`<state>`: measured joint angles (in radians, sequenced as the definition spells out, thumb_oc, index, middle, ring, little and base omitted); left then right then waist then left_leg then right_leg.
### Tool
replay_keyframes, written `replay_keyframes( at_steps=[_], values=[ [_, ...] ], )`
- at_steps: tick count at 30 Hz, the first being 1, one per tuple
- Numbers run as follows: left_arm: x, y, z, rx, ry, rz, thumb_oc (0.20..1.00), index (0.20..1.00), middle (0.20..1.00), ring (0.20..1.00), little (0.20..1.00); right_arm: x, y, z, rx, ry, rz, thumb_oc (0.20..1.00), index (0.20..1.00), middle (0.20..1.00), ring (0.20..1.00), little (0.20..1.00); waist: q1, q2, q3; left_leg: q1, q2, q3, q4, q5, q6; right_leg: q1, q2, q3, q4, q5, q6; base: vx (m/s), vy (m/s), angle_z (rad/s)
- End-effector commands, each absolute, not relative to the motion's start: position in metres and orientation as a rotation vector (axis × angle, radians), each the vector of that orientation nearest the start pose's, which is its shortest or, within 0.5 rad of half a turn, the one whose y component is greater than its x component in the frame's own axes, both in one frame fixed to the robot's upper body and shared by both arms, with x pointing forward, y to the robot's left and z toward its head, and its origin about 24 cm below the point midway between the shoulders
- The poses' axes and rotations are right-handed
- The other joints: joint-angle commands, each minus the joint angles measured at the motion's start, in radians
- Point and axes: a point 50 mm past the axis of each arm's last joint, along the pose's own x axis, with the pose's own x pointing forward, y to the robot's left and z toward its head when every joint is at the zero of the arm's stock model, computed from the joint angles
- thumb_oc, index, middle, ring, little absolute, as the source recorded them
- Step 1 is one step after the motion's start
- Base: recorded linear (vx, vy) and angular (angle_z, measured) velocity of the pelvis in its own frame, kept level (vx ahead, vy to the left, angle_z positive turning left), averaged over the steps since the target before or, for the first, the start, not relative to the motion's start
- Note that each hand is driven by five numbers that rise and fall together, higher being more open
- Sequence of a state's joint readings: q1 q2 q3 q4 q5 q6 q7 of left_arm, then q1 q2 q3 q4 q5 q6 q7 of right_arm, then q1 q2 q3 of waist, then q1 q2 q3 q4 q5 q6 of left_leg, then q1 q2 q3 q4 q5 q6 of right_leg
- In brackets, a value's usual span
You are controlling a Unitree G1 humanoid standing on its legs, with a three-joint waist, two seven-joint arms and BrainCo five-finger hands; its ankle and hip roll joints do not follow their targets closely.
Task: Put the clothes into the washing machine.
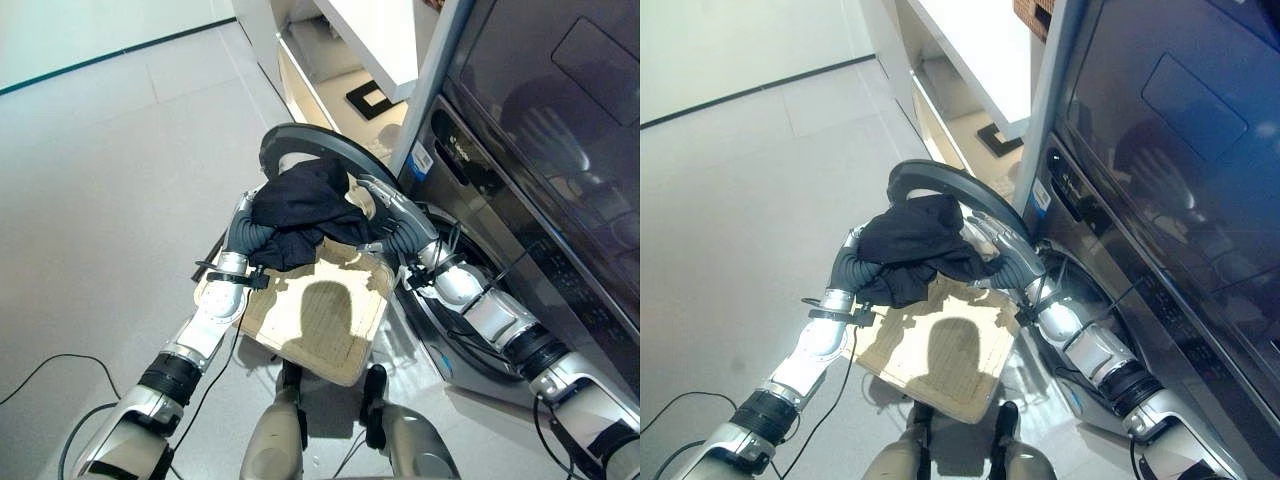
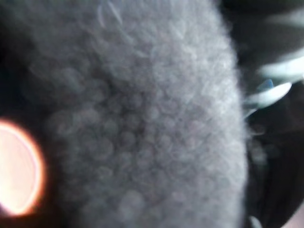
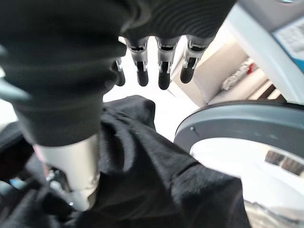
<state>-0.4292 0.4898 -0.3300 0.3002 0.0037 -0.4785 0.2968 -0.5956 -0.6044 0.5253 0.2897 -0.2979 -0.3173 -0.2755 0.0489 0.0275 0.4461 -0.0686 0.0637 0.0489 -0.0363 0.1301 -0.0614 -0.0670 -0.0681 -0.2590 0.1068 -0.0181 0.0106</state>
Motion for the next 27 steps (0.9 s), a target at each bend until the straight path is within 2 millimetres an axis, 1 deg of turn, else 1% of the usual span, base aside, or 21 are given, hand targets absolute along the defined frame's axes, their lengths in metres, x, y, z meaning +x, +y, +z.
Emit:
replay_keyframes(
  at_steps=[1,2,4,6,9,11,14,19,24,26,27],
  values=[
    [0.305,0.15,0.136,0.371,-0.628,-0.198,0.2,0.2,0.2,0.2,0.2,0.322,-0.116,0.139,-0.95,-0.661,0.341,1.0,1.0,1.0,1.0,1.0,0.018,-0.058,-0.131,0.02,-0.084,-0.021,0.043,-0.12,0.01,0.03,-0.037,0.027,-0.005,-0.003,0.092,0.08,-0.013,0.05],
    [0.305,0.15,0.135,0.372,-0.623,-0.21,0.2,0.2,0.2,0.2,0.2,0.322,-0.116,0.137,-0.96,-0.652,0.349,1.0,1.0,1.0,1.0,1.0,0.019,-0.058,-0.134,0.022,-0.084,-0.022,0.04,-0.119,0.01,0.033,-0.037,0.027,-0.007,-0.002,0.092,0.07,-0.01,0.02],
    [0.303,0.144,0.132,0.37,-0.606,-0.283,0.2,0.2,0.2,0.2,0.2,0.324,-0.111,0.128,-1.007,-0.586,0.423,1.0,1.0,1.0,1.0,1.0,0.03,-0.056,-0.151,0.035,-0.085,-0.033,0.021,-0.113,0.011,0.05,-0.037,0.024,-0.02,0.001,0.092,0.09,-0.014,0.02],
    [0.302,0.141,0.133,0.367,-0.601,-0.321,0.2,0.2,0.2,0.2,0.2,0.324,-0.107,0.124,-1.017,-0.555,0.473,1.0,1.0,1.0,1.0,1.0,0.035,-0.056,-0.156,0.041,-0.086,-0.036,0.015,-0.111,0.014,0.055,-0.038,0.023,-0.023,0.001,0.091,0.05,-0.01,0.03],
    [0.301,0.135,0.135,0.363,-0.604,-0.368,0.2,0.2,0.2,0.2,0.2,0.326,-0.102,0.119,-1.023,-0.515,0.518,1.0,1.0,1.0,1.0,1.0,0.043,-0.054,-0.161,0.048,-0.087,-0.044,0.003,-0.107,0.015,0.062,-0.038,0.019,-0.026,0.001,0.091,0.04,-0.01,0.09],
    [0.301,0.127,0.139,0.352,-0.61,-0.412,0.2,0.2,0.2,0.2,0.2,0.327,-0.093,0.113,-0.997,-0.477,0.555,1.0,1.0,1.0,1.0,1.0,0.051,-0.053,-0.164,0.054,-0.088,-0.06,-0.014,-0.101,0.018,0.067,-0.038,0.02,-0.03,0.001,0.091,0.03,-0.019,0.1],
    [0.301,0.122,0.14,0.339,-0.615,-0.432,0.2,0.2,0.2,0.2,0.2,0.328,-0.087,0.11,-0.961,-0.456,0.572,1.0,1.0,1.0,1.0,1.0,0.054,-0.052,-0.166,0.059,-0.088,-0.069,-0.032,-0.092,0.017,0.071,-0.036,0.02,-0.034,0.003,0.092,0.01,-0.005,0.03],
    [0.299,0.109,0.138,0.28,-0.604,-0.508,0.2,0.2,0.2,0.2,0.2,0.327,-0.079,0.093,-0.855,-0.35,0.602,1.0,1.0,1.0,1.0,1.0,0.056,-0.048,-0.184,0.062,-0.085,-0.089,-0.051,-0.08,0.014,0.083,-0.035,0.019,-0.052,0.01,0.091,0.01,0.004,0.01],
    [0.297,0.103,0.134,0.252,-0.584,-0.552,0.2,0.2,0.2,0.2,0.2,0.327,-0.077,0.08,-0.841,-0.274,0.62,1.0,1.0,1.0,1.0,1.0,0.055,-0.049,-0.2,0.068,-0.087,-0.092,-0.051,-0.08,0.016,0.095,-0.036,0.019,-0.058,0.009,0.089,0.05,0.015,0.02],
    [0.296,0.097,0.133,0.207,-0.558,-0.595,0.2,0.2,0.2,0.2,0.2,0.328,-0.08,0.07,-0.842,-0.204,0.602,1.0,1.0,1.0,1.0,1.0,0.055,-0.049,-0.211,0.075,-0.088,-0.093,-0.051,-0.082,0.018,0.105,-0.038,0.018,-0.067,0.012,0.088,0.07,0.03,0.06],
    [0.296,0.097,0.133,0.206,-0.557,-0.597,0.2,0.2,0.2,0.2,0.2,0.328,-0.08,0.069,-0.84,-0.202,0.6,1.0,1.0,1.0,1.0,1.0,0.055,-0.049,-0.211,0.076,-0.088,-0.093,-0.051,-0.082,0.018,0.106,-0.038,0.018,-0.068,0.012,0.088,0.06,0.027,0.06]
  ],
)
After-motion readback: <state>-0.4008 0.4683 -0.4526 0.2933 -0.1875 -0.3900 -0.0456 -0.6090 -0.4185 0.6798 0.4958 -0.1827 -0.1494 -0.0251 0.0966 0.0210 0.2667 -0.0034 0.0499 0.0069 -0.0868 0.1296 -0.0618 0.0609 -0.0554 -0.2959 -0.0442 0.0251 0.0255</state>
